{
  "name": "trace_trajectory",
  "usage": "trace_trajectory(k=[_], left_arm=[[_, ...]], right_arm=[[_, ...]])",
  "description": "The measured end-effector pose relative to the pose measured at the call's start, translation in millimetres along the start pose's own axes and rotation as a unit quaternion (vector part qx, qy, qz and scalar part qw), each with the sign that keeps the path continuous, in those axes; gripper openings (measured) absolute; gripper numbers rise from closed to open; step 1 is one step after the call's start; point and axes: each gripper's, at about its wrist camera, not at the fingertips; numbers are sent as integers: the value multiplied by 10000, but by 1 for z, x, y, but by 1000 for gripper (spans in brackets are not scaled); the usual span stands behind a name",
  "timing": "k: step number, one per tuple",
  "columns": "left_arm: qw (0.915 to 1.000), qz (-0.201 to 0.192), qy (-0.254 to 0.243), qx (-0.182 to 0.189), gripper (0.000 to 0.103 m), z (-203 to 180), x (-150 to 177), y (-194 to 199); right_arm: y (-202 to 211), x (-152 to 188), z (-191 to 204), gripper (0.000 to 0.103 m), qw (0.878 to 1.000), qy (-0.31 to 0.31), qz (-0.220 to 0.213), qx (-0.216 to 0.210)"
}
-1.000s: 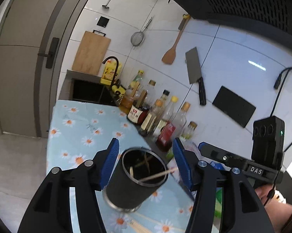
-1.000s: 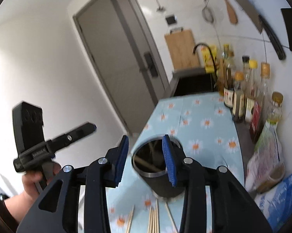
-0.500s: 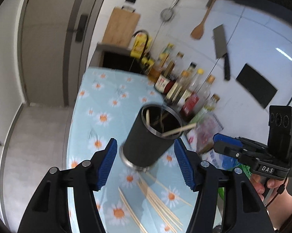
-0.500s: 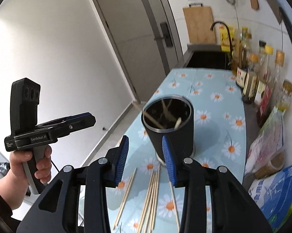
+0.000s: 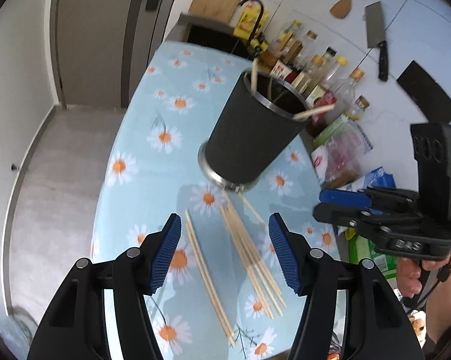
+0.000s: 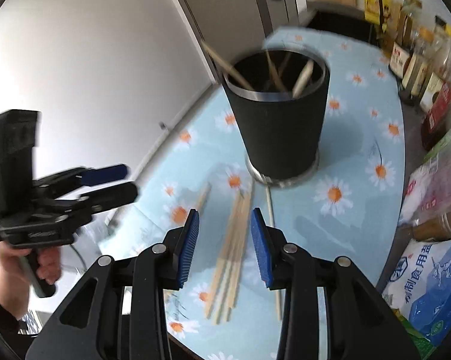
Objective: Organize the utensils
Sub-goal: 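Lower the right gripper to the chopsticks and grasp one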
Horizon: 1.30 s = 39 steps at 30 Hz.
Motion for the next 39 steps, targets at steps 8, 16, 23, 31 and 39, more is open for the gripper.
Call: trace_trajectory(k=[8, 16, 23, 31, 39], left_arm=[[9992, 335, 209, -107, 59, 17, 27, -16], [9982, 531, 264, 21, 59, 27, 39, -30], [9979, 562, 298, 104, 59, 36, 41, -38], [9975, 625, 293, 148, 59, 44, 33, -48], [9929, 1079, 426, 264, 59, 46, 29, -70]], right_arm=[[-80, 2, -23, 18, 9893, -151, 1402, 380], [-120, -10, -24, 16, 9748, 201, 2049, 854], [-139, -12, -15, 9, 9622, 562, 2363, 1230], [-141, -10, -17, 6, 9609, 409, 2404, 1309], [-98, 5, -28, 6, 9804, -174, 1874, 581]])
Point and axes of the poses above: each gripper's, at about its wrist camera, not at the fingertips, and y roughly against the way its jaws point, z to its left, x to its underside, and after that the axes turned 1 degree about y, right-handed
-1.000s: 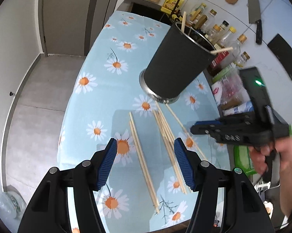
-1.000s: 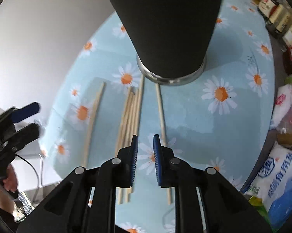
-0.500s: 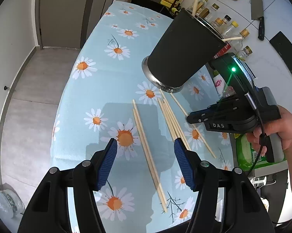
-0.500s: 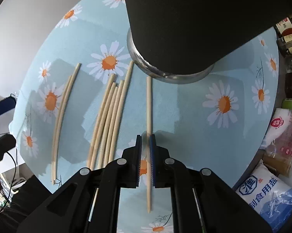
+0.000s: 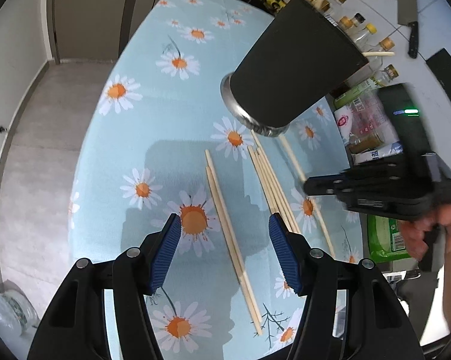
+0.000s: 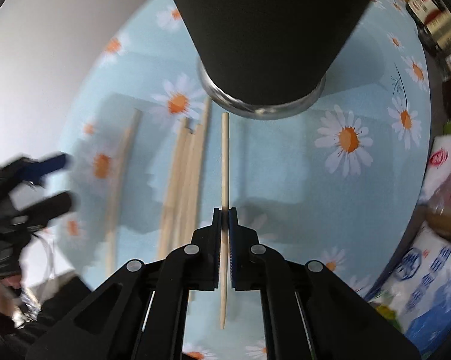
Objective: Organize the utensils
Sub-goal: 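Lower the right gripper to the chopsticks and grasp one, then grasp a chopstick with the left gripper while the right gripper holds its chopstick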
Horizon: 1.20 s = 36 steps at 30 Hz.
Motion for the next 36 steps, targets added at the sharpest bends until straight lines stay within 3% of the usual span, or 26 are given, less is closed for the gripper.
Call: trace_trajectory(k=[9, 14, 19, 20, 23, 29, 32, 36], left_arm=[[9976, 478, 298, -404, 57, -5, -11, -19], [9944, 740, 430, -622, 41, -12, -15, -33], [9884, 920, 510, -1094, 25, -14, -15, -48], [9869, 968, 501, -1192, 21, -17, -12, -50], [9843, 1042, 479, -1338, 20, -21, -8, -54], [9798, 1029, 425, -1662, 20, -34, -9, -62], [9772, 1033, 431, -1807, 15, -34, -7, -62], [9770, 1023, 443, -1820, 15, -36, -8, -62]], right_arm=[[64, 40, -22, 6, 9863, -470, -1028, -1205], [77, 57, -29, 6, 9748, -608, -1390, -1637], [72, 74, -40, 6, 9617, -798, -1604, -2072], [70, 76, -42, 6, 9611, -795, -1614, -2097], [66, 81, -46, 6, 9567, -777, -1631, -2281], [69, 93, -49, 6, 9577, -681, -1638, -2265], [67, 95, -51, 6, 9562, -657, -1637, -2338], [67, 96, -54, 6, 9546, -633, -1654, -2396]])
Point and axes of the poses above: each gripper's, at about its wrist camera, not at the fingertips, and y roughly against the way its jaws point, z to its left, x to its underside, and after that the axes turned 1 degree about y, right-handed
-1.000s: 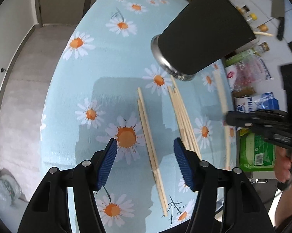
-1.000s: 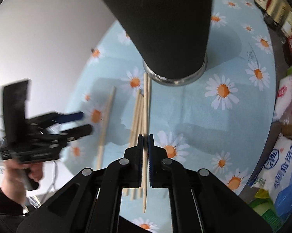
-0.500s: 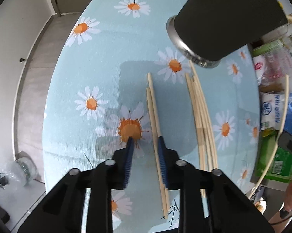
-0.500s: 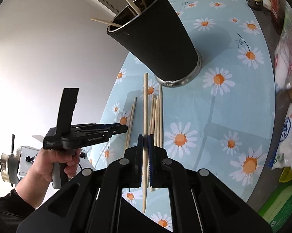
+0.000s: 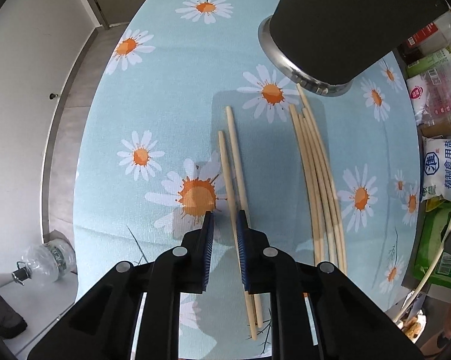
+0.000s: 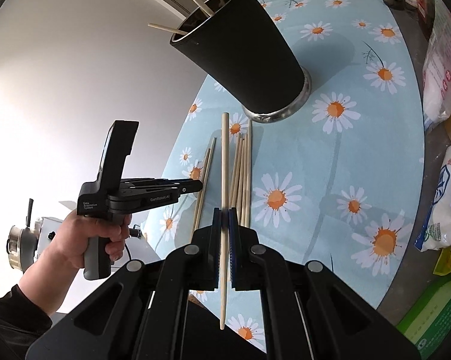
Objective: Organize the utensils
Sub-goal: 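Grasp a chopstick with the left gripper while the right gripper holds its chopstick, then lift both held chopsticks over the black utensil holder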
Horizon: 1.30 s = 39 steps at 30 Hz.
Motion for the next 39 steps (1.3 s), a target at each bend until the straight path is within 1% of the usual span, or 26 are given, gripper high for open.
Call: trace_trajectory(k=[2, 5, 8, 9, 12, 13, 14, 18, 22, 29, 33, 34, 37, 39], left_arm=[[10000, -4, 7, -26, 15, -1, -1, 0], [9998, 18, -81, -190, 13, -10, -2, -2], [9976, -16, -339, -597, 12, -25, 0, -2], [9971, -33, -394, -644, 10, -29, 1, -2], [9974, -61, -387, -607, 8, -32, 2, 1], [9975, -76, -360, -608, 4, -31, 2, 2], [9977, -88, -350, -580, 4, -29, 2, 3], [9989, -142, -241, -380, 4, -21, 3, 6], [9996, -242, -81, -80, 4, -8, 5, 10], [9966, -645, 49, 501, 4, 18, 11, 41], [9915, -925, 6, 913, 4, 34, 7, 62], [9906, -969, -10, 961, 4, 40, 6, 63], [9845, -1178, -89, 1292, 4, 49, 1, 80], [9775, -1419, -290, 1532, 4, 49, -3, 96]], right_arm=[[1, 0, -2, 6, 10000, -15, -10, -20], [1, 0, -3, 6, 10000, -17, 0, -50], [0, -1, -1, 6, 10000, 35, -29, -44], [0, -2, -1, 6, 10000, 62, -55, -30], [-2, -4, 0, 6, 9999, 75, -68, -81], [-2, -5, 0, 6, 9999, 73, -68, -78], [-4, -5, 1, 6, 9999, 67, -55, -92], [-7, -8, 5, 6, 9999, 88, -42, -83], [-7, -12, 8, 6, 9999, 66, -120, -105], [-12, -20, 19, 6, 9997, 13, -243, 49], [-13, -27, 32, 6, 9989, 103, -432, 158], [-12, -28, 36, 6, 9986, 122, -481, 197], [-8, -35, 49, 6, 9965, 224, -736, 323], [-5, -40, 58, 6, 9947, 273, -923, 371]])
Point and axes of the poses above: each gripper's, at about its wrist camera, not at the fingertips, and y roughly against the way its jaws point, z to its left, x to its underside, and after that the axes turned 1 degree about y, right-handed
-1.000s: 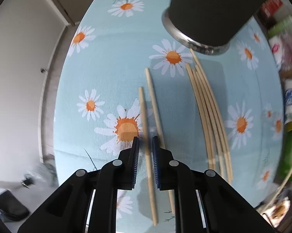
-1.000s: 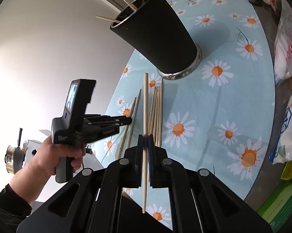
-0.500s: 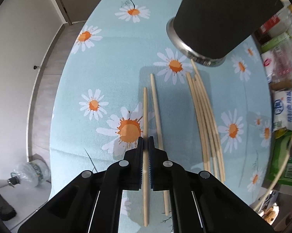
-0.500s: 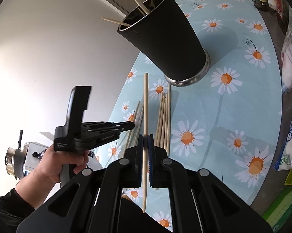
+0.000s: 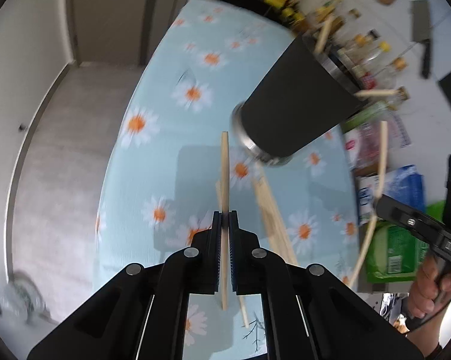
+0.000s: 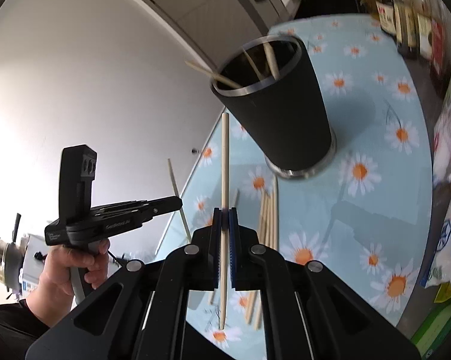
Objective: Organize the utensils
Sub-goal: 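Lift both held chopsticks over the black utensil holder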
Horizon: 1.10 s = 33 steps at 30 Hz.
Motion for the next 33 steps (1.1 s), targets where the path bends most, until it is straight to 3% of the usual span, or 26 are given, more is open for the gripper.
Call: trace_trajectory(k=[7, 11, 17, 27, 33], left_arm=[[9934, -680, -781, 499, 4, -17, -30, 35], [9830, -1069, -1269, 783, 4, -33, -43, 53], [9714, -1357, -1619, 1085, 4, -50, -64, 72], [9474, -1983, -2091, 1394, 4, -84, -93, 107], [9322, -2245, -2410, 1499, 4, -102, -107, 115]], right_arm=[[7, -13, 29, 6, 9977, 206, -529, 358], [14, -20, 39, 6, 9948, 200, -847, 535], [34, -34, 52, 6, 9889, 168, -1332, 638], [69, -66, 78, 6, 9713, 626, -2123, 870], [80, -83, 90, 6, 9502, 1029, -2569, 1430]])
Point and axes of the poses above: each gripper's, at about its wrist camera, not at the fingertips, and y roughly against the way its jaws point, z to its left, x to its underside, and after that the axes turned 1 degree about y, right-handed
